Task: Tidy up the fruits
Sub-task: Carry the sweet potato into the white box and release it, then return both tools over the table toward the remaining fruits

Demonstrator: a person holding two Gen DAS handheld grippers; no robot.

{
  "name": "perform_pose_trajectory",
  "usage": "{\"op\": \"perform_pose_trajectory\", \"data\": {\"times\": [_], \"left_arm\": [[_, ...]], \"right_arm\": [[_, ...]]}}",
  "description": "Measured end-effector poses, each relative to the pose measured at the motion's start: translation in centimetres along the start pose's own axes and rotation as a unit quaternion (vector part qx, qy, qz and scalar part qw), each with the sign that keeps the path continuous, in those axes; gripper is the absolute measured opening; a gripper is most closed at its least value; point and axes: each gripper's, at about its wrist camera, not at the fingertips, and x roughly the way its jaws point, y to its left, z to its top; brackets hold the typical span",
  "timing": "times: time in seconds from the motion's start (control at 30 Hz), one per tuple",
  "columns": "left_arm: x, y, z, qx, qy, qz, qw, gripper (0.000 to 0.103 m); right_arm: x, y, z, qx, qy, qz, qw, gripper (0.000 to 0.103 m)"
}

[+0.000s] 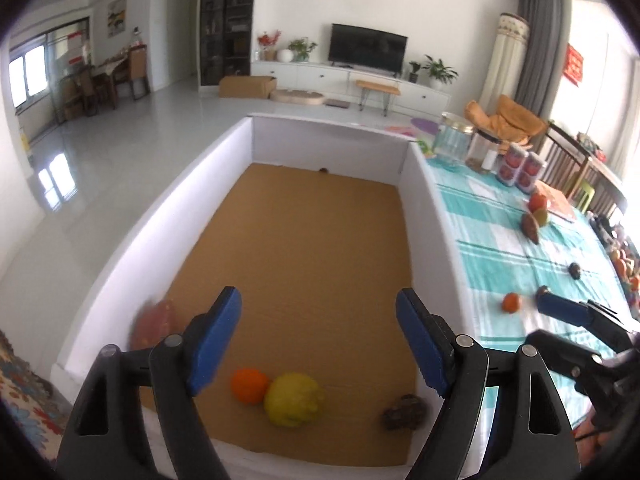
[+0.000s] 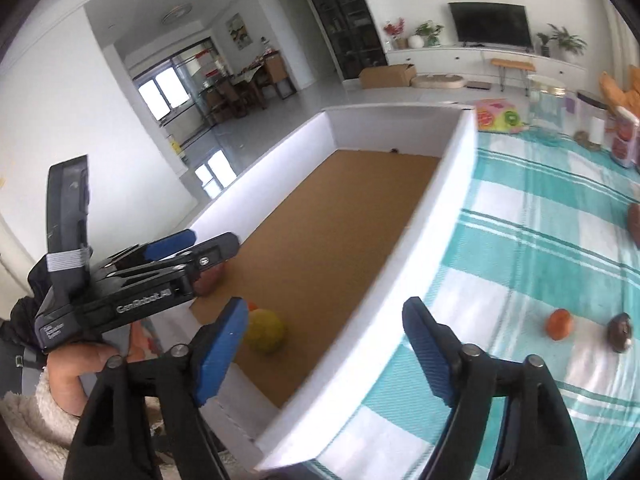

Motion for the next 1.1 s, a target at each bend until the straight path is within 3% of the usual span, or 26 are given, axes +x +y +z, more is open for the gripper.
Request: {"op": "perform_pose_trajectory", "data": {"times": [0.1, 0.17, 0.27, 0.33, 0.4, 0.47, 0.5, 0.6, 0.8, 1.1], "left_arm": [[-0.4, -4.6, -0.1, 0.034, 0.003, -0.068, 0.9971, 0.082], [-0.4, -7.9, -0.7, 0.060, 0.013, -0.112, 0.9918, 0.084], [0.2, -13.1, -2.1, 0.095, 0.048, -0.172, 0.9793, 0.084], [1.2, -16.1, -2.9, 0.118, 0.072, -0.205, 0.9690, 0.084], [2.2, -18.9, -4.2, 0.144, 0.083, -0.213, 0.9629, 0.084], [3.6, -20.7, -5.5, 0.166, 0.088, -0.202, 0.9611, 0.084], [4.6, -21.3, -6.0, 0.175, 0.090, -0.193, 0.9613, 0.084], [7.4, -22.2, -7.6, 0.191, 0.093, -0.156, 0.9645, 0.084], [10.9, -21.5, -9.3, 0.193, 0.110, -0.109, 0.9690, 0.084], [10.9, -21.3, -9.8, 0.199, 0.083, -0.110, 0.9701, 0.090]], "right_arm": [[-3.0, -6.4, -1.7, 0.039, -0.022, -0.103, 0.994, 0.093], [-4.4, -11.3, -2.9, 0.074, -0.031, -0.174, 0.982, 0.094], [-7.0, -18.3, -5.8, 0.139, -0.034, -0.276, 0.951, 0.094], [-8.4, -22.0, -7.8, 0.184, -0.032, -0.322, 0.928, 0.094], [-10.3, -24.4, -9.7, 0.215, -0.039, -0.353, 0.910, 0.094], [-11.7, -26.0, -10.9, 0.260, -0.056, -0.358, 0.895, 0.094], [-12.3, -26.0, -11.2, 0.269, -0.069, -0.352, 0.894, 0.094], [-12.4, -25.4, -11.0, 0.252, -0.068, -0.390, 0.883, 0.097], [-10.1, -27.2, -11.6, 0.260, -0.030, -0.397, 0.880, 0.097], [-9.0, -27.9, -12.0, 0.269, -0.005, -0.397, 0.878, 0.103]]}}
